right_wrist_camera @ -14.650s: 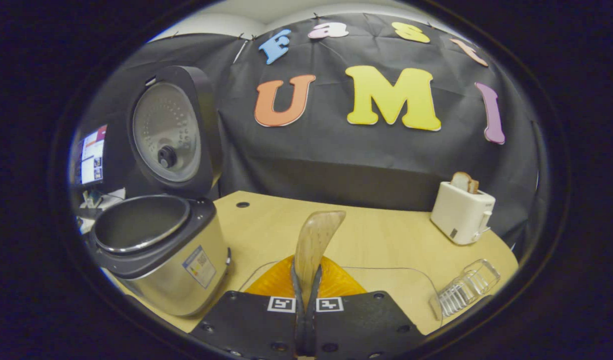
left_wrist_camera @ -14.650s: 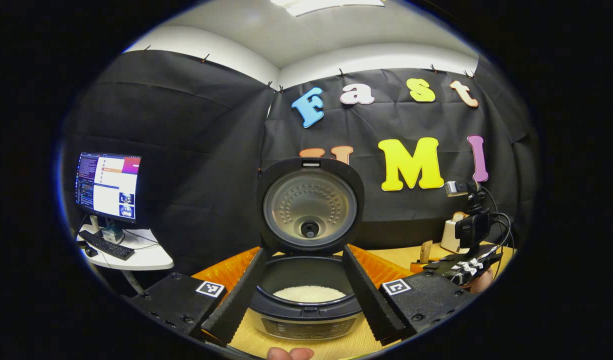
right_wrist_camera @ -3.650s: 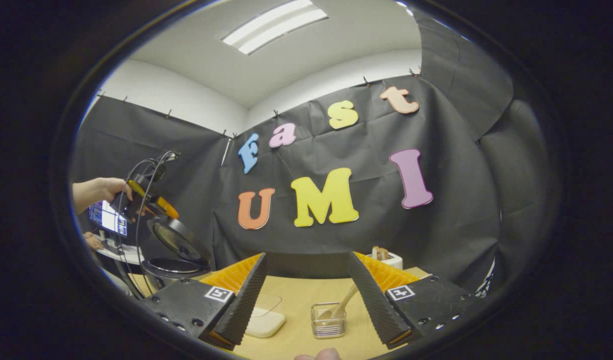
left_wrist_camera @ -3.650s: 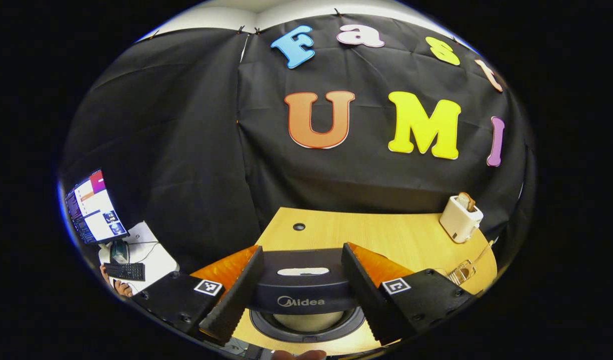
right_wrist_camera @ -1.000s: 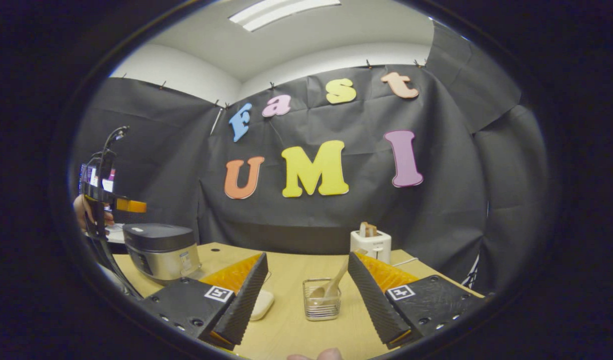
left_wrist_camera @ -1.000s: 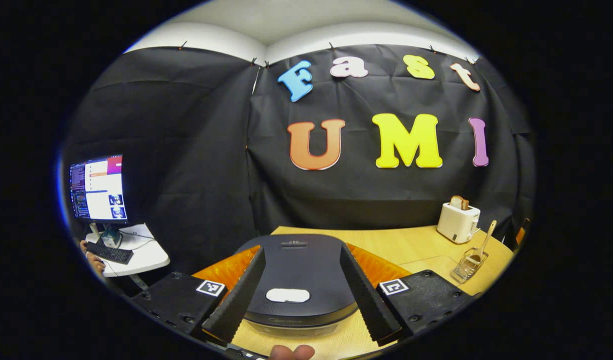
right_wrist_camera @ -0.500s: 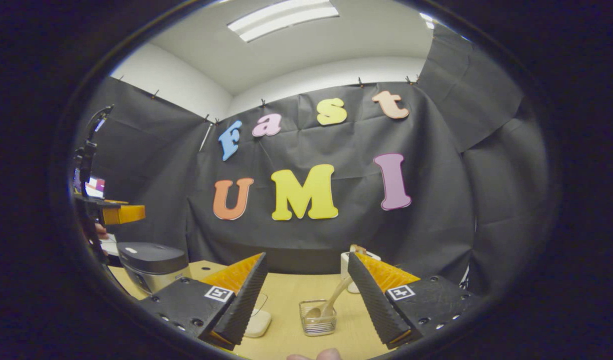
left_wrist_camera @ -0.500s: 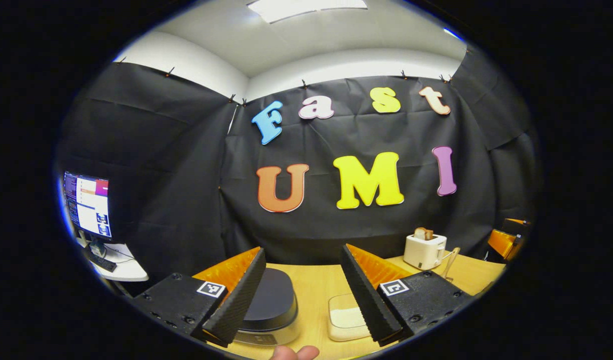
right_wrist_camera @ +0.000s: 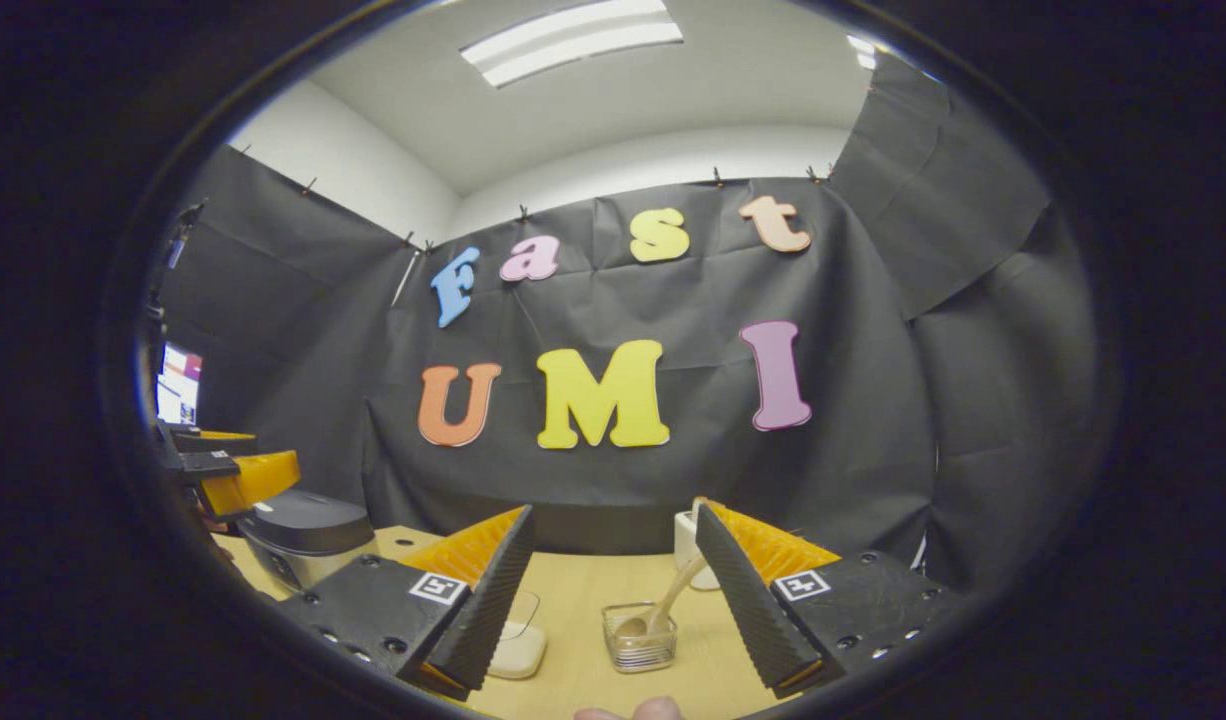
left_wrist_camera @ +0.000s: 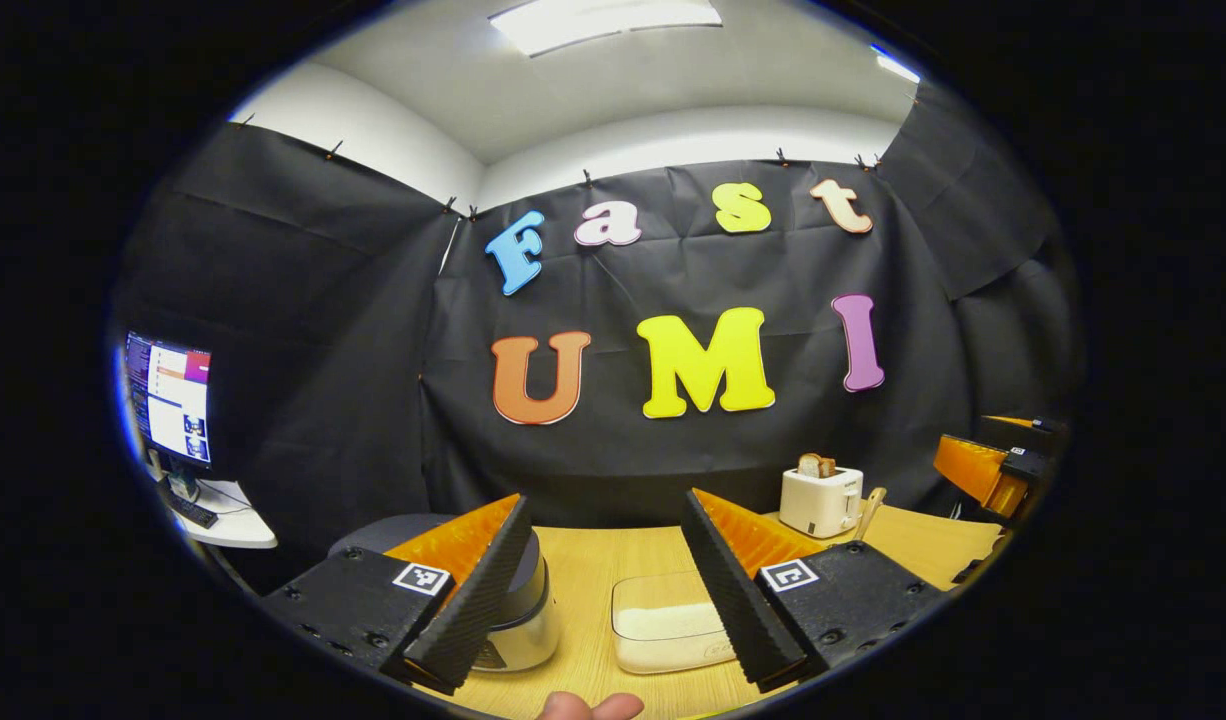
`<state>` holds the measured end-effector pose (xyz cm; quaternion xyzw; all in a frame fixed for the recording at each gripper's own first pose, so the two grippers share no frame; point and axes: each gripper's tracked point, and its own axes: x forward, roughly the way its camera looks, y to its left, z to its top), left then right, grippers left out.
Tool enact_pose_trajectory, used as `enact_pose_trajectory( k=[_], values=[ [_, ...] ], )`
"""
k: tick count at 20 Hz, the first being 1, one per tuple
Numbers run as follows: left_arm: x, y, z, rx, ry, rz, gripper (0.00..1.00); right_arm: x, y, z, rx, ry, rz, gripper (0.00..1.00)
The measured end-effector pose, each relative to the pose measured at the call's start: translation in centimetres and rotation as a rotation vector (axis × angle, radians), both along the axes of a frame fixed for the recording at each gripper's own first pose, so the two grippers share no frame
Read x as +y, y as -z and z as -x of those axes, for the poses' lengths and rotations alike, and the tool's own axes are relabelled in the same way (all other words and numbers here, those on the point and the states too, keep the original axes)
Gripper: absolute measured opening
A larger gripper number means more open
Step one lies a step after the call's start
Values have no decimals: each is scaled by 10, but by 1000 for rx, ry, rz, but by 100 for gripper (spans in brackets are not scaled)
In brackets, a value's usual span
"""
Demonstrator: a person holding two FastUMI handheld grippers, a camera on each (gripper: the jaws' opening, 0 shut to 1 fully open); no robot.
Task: Close the left gripper, press the button to open the rice cooker; take a wooden spoon from the chopstick holder with the right hand, scoop a spoonful of rice and pour it into the rice cooker, then put the wooden spoon back into the chopstick holder.
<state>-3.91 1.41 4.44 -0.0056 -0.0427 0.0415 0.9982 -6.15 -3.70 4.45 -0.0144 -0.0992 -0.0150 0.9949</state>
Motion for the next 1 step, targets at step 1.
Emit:
enact_pose_trajectory(
  k=[1],
  values=[
    [-3,4,0,12,13,3,97,6,1,0,3,-2,4,95]
  ],
)
